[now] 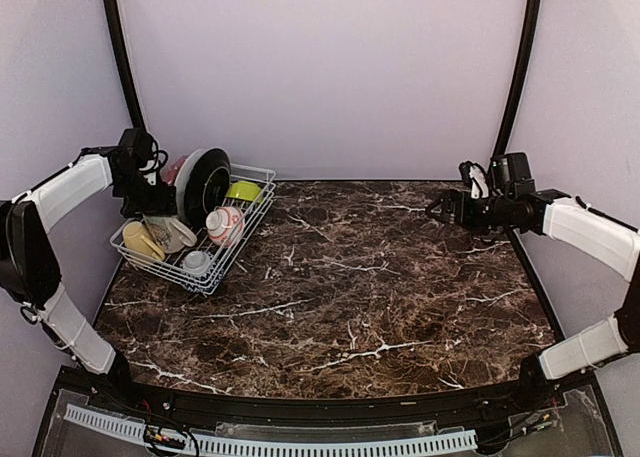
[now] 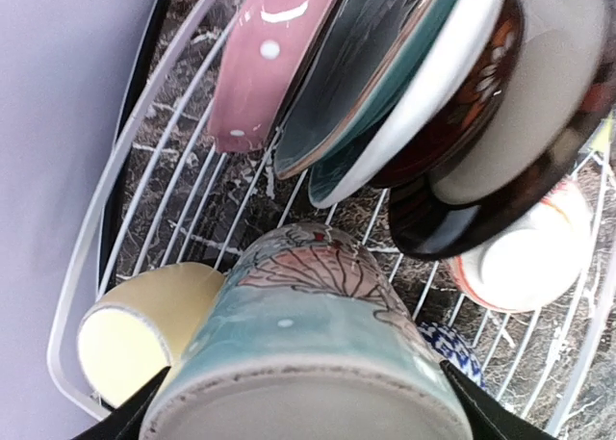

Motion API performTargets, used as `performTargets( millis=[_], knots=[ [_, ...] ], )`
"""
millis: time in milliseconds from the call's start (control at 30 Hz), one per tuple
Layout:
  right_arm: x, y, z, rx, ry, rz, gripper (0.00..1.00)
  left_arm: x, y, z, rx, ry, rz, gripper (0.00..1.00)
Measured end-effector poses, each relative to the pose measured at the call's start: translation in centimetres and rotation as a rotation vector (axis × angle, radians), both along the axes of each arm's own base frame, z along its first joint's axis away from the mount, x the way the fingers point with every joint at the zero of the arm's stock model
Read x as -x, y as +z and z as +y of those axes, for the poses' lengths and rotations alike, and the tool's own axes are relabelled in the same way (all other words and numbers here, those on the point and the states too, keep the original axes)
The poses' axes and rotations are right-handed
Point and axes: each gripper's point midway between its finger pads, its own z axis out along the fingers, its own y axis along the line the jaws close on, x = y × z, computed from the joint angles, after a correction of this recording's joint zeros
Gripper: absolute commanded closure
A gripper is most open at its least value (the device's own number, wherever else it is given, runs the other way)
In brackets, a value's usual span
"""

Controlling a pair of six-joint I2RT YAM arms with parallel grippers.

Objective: Unload the mixed dishes from the dish rack
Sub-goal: Grab the cup from the dish rack.

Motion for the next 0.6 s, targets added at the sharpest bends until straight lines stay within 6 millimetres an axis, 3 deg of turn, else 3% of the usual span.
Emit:
performTargets(
  millis=[200, 233, 467, 600],
  knots=[
    [-0.6, -0.2, 2.1, 0.006, 0.038, 0.008, 0.01, 0.9, 3.3, -0.3, 0.012, -0.023, -0.106, 0.8],
    [-0.7, -0.3, 2.5, 0.007, 0.045, 0.01, 0.01, 1.0, 3.7, -0.4, 0.017, -0.028, -0.119, 0.85],
    [-0.8, -1.7, 5.9, 0.003, 0.105, 0.039, 0.01, 2.1, 5.1, -1.2, 0.05, -0.073, -0.196, 0.98],
    [-0.7, -3.1, 8.2, 0.002, 0.145, 0.071, 0.01, 3.2, 6.6, -2.4, 0.106, -0.122, -0.283, 0.99]
  ],
)
